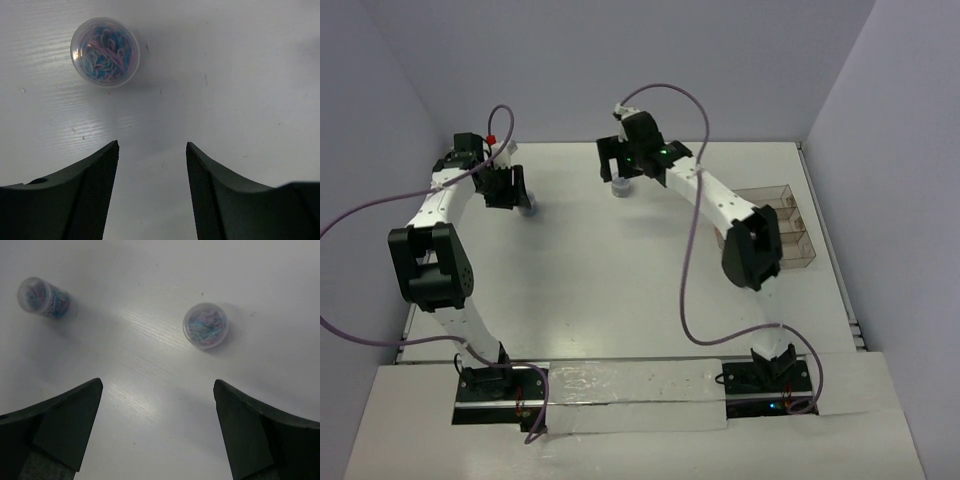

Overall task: Sort the stationery into containers
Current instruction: Pick up the stationery from the center of the board.

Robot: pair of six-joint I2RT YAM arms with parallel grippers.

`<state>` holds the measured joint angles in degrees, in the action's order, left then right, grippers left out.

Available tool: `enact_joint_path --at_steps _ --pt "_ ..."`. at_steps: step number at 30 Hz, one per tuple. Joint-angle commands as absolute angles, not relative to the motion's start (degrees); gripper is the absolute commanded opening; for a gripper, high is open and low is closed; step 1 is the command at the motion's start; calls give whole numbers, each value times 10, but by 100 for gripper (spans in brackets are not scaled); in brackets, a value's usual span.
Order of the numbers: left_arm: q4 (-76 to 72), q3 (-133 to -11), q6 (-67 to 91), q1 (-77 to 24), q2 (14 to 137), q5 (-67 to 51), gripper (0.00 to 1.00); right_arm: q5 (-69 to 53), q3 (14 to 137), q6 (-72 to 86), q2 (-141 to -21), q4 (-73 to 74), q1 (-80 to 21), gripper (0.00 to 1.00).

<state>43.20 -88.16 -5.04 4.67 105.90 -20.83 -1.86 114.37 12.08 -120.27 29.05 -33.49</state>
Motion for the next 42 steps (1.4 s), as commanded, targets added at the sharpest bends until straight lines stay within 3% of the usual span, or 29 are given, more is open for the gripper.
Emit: enact_joint_path --at_steps 1,12,23,33,42 --pt "417 -887 -45 50 1018 -208 63 22 1322 110 -1329 369 -346 100" --pt "431 -867 -59 59 992 -228 63 170 1371 126 -1428 315 -347 100" --pt "442 -872 -56 62 991 -251 64 164 1446 173 -1499 344 -343 100" --pt "462 -890 -47 79 1004 -296 63 161 1453 203 -1505 358 -330 80" --pt "473 -906 -59 91 996 -302 64 148 1459 207 -1513 379 -329 81"
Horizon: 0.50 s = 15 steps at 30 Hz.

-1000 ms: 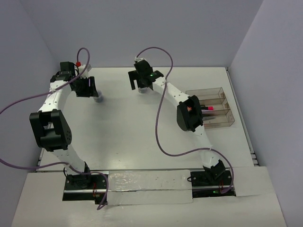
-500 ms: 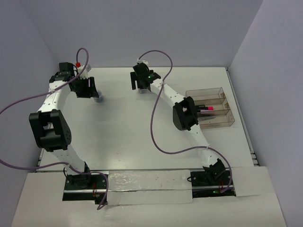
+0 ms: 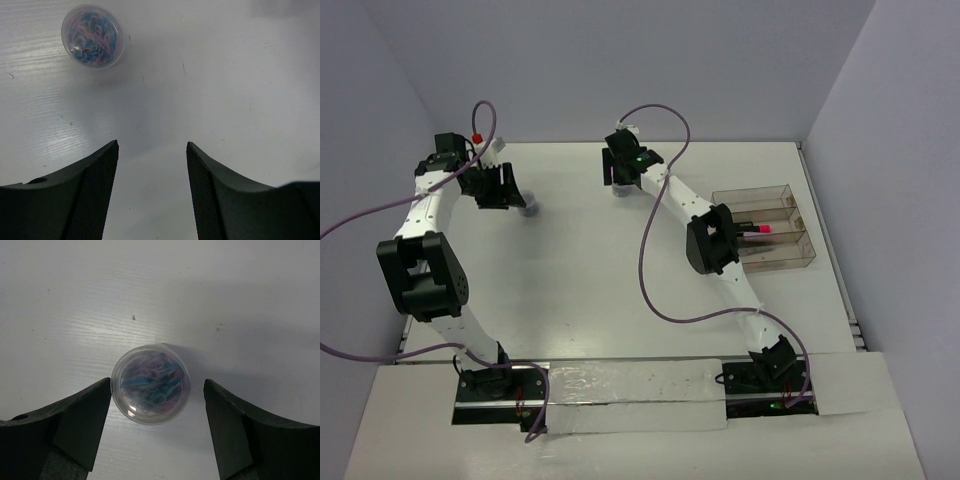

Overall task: Sort the stationery into containers
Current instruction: Pick up the stationery from the center of the board.

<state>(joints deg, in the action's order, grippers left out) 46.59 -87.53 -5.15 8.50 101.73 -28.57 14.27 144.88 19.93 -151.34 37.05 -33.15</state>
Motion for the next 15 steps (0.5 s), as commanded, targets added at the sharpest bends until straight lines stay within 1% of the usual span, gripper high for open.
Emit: enact_joint_path --at_steps 1,6,11,12,15 --pt "472 -905 -58 91 993 -299 64 149 1459 206 -1513 379 -329 81" --pt "475 -904 -44 94 962 -296 63 148 1466 201 -1518 387 -333 81" --pt "466 -885 -44 94 914 -295 64 137 1482 197 -1528 392 -332 76" --pt "469 -886 -48 94 912 -294 64 134 1482 196 -1528 392 -332 75" --pt "488 -907 -61 95 917 -282 65 125 1484 190 -1529 389 -333 67"
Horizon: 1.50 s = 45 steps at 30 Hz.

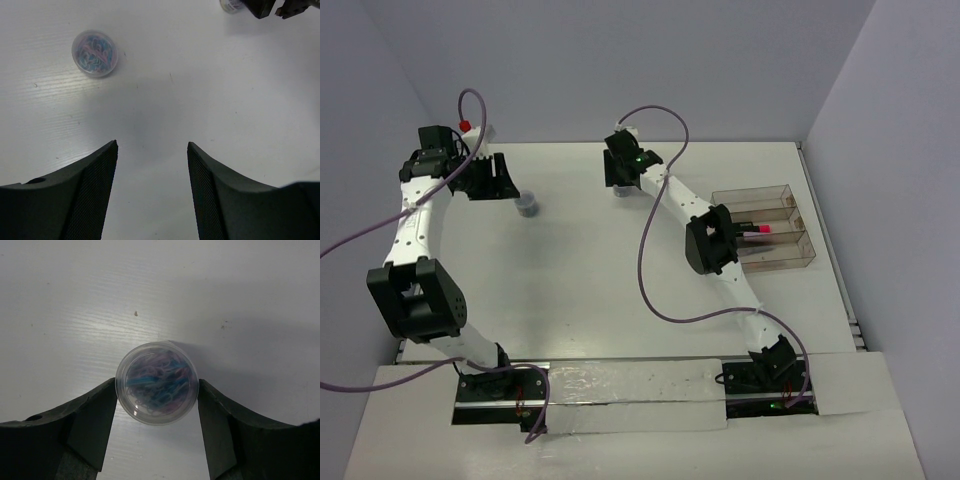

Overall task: Sort the stationery into containers
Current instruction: Pick up the stationery from the center of the board, then place the stationery in the storage box.

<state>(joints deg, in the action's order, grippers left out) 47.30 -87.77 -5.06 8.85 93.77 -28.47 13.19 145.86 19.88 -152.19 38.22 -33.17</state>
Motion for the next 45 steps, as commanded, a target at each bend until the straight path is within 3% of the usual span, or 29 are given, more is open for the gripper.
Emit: enact_joint_path --at_steps 1,5,9,12,13,14,27,36,41,45 --pt "497 -915 -67 96 921 -282 65 122 1484 188 -1529 389 -334 64" --pt "502 -922 -71 100 925 -286 65 121 1476 189 -1524 386 -333 59" --pt "504 -919 -76 103 927 -289 65 121 1459 189 -1514 380 -334 47" --pt "506 -915 -79 106 931 -295 65 122 1415 192 -1490 360 -333 23" --pt "506 -913 -79 106 931 -295 65 125 1380 195 -1468 340 -333 6" --pt "505 -912 -79 107 932 -296 65 123 1353 198 -1452 323 -333 1" --pt "497 -905 -81 109 940 -300 65 103 1187 194 -1224 239 -310 0" --pt "476 -891 -87 109 943 -318 64 69 853 239 -948 158 -122 0" --pt "473 -883 -93 109 947 -324 64 52 769 254 -930 139 -10 0" --pt "474 -878 -101 110 949 -323 65 39 770 258 -964 136 46 0"
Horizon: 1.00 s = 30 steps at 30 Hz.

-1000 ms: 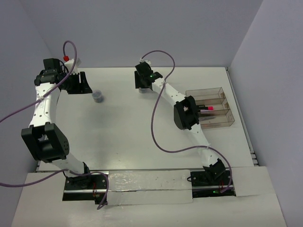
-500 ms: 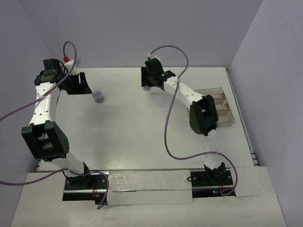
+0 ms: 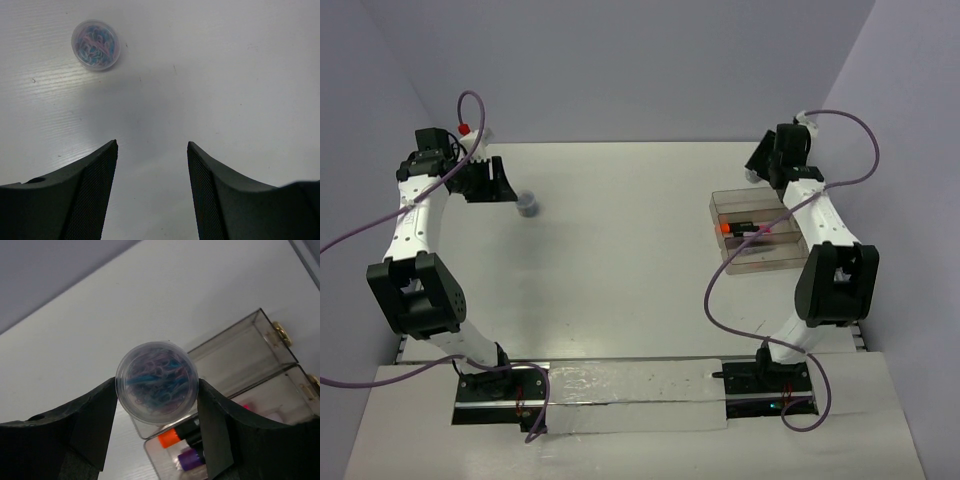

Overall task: Sort the stationery into containers
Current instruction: Place the stationery in the storage box.

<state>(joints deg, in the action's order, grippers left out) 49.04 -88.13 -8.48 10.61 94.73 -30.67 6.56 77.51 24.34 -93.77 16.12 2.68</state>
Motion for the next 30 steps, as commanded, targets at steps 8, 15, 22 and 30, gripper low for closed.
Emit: enact_joint_path --at_steps 8,15,22,30 --pt "476 -867 -107 112 948 -322 64 47 787 259 -1028 155 77 0" --pt "481 -873 -104 113 952 -322 65 64 779 251 -1039 162 81 0" --pt "483 -872 -109 116 946 -318 65 105 794 270 -1091 194 94 0" --pt "485 -874 -112 120 945 -318 65 85 722 304 -1037 160 101 0"
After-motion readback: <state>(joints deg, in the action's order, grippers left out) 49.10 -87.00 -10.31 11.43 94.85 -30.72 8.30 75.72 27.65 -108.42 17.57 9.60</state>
